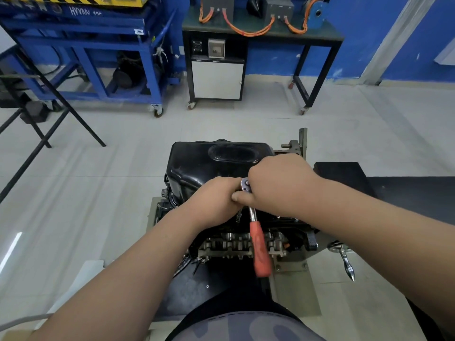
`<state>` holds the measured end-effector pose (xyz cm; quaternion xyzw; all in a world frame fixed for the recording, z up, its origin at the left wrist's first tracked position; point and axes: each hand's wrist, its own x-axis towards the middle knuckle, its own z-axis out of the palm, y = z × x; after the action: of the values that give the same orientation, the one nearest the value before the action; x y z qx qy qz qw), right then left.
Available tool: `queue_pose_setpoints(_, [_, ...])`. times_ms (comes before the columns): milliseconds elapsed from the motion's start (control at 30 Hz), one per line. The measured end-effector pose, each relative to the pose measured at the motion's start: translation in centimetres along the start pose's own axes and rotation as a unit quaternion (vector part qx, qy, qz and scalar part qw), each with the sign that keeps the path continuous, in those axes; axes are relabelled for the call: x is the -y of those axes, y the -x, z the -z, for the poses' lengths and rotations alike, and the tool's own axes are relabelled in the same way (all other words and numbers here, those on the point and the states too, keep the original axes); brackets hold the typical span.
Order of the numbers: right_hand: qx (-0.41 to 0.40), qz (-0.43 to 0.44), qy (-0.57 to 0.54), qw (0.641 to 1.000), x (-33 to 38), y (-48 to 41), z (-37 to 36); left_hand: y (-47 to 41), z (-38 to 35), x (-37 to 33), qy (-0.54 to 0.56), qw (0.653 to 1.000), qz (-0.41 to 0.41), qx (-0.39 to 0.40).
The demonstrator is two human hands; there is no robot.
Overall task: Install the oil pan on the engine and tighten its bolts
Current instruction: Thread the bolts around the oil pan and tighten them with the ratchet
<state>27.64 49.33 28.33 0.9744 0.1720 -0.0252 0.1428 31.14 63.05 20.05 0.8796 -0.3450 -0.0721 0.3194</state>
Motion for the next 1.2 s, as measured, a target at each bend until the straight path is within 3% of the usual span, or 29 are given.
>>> queue_pose_setpoints(200, [-0.018,0.127,0.057,0.99,-1.8,-0.6,0.3,-0.2,-0.3,-0.2,-0.024,1.0,-0.015,-0.003])
queue_pose_setpoints(400, [0.006,-0.012,0.005,1.0,0.3,-0.2,0.2,-0.2,-0.3,0.1,-0.031,1.0,0.001,0.007])
queue_pose_setpoints(567, [-0.006,0.117,0.028,0.993,-1.6,-0.8,0.3,-0.2,-0.3,-0.2,-0.028,0.999,-0.014,0.004])
queue_pose_setpoints(767, [0.024,-0.019,-0.028,0.999,0.1,-0.2,-0.1,0.1,-0.1,-0.2,-0.023,1.0,-0.008,0.011])
queue_pose_setpoints(933, [-0.022,0.114,0.043,0.992,-1.3,-1.0,0.5,-0.2,-0.4,-0.3,-0.028,1.0,-0.002,-0.005])
queue_pose_setpoints(1100, [0.019,-0.03,-0.025,0.999,0.4,-0.3,-0.1,0.1,-0.1,-0.2,-0.003,1.0,0.008,0.005])
queue_pose_setpoints(1200, [-0.003,0.023,-0.019,1.0,-0.1,-0.3,-0.3,0.2,-0.1,-0.2,0.006,1.0,-0.007,0.007])
